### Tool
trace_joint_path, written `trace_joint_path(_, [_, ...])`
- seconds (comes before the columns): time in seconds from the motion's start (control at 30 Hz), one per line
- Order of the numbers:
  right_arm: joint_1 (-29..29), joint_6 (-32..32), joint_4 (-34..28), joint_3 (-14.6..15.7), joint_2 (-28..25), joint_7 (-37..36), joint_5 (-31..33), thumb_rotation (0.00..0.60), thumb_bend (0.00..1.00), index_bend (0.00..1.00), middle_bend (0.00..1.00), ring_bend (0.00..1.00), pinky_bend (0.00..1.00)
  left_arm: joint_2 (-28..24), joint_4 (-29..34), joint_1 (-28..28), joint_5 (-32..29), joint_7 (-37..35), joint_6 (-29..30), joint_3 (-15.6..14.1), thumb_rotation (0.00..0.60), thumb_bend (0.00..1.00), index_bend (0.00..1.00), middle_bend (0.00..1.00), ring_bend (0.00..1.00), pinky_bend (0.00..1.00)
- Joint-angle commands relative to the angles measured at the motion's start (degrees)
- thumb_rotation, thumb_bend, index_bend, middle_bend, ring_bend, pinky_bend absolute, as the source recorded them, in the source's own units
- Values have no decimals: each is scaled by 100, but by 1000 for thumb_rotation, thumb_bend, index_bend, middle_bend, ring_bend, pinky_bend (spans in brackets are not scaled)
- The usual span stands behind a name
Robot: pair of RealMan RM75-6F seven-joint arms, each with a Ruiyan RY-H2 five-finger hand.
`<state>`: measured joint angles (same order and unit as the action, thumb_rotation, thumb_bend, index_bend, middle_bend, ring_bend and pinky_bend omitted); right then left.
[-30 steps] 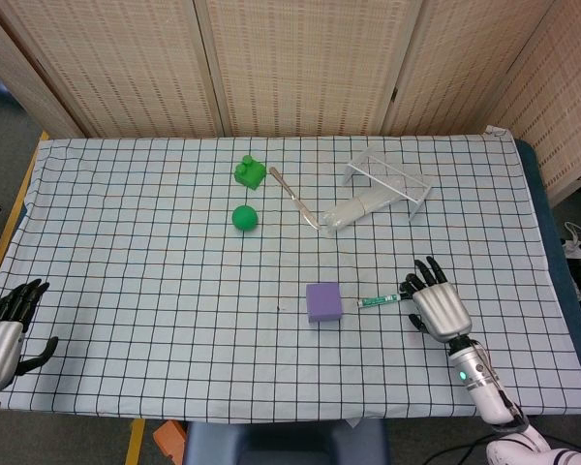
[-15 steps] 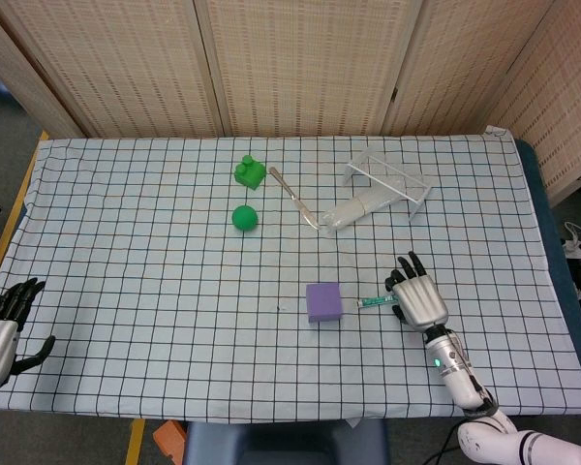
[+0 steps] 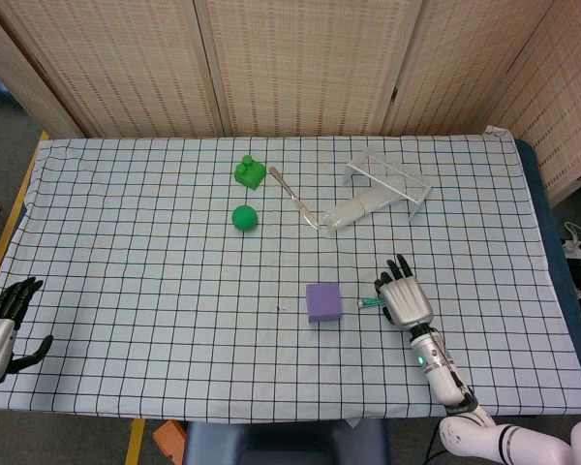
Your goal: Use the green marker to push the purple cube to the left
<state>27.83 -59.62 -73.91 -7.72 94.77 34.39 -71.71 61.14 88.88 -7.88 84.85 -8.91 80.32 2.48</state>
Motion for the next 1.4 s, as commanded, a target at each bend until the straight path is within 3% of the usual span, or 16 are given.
trace_joint_path(0.03, [28,9,57,-2,47,-26,41,600,229,439,332,85,34,-10,-3,-8,-6,-21,-18,-3,600,367,0,0,0,117])
trace_joint_path(1.17, [200,-28,179,189,251,133,205,600,248,538,385,144,65,-40,-38,-14,-60,-130,-32,12,600,380,0,0,0,115])
trace_joint_path(1.4, [172,-180,107,250,232,268,147,600,281,677,509,262,165,-44,-39,-15,-38,-153,-22,6,600,379,0,0,0,114])
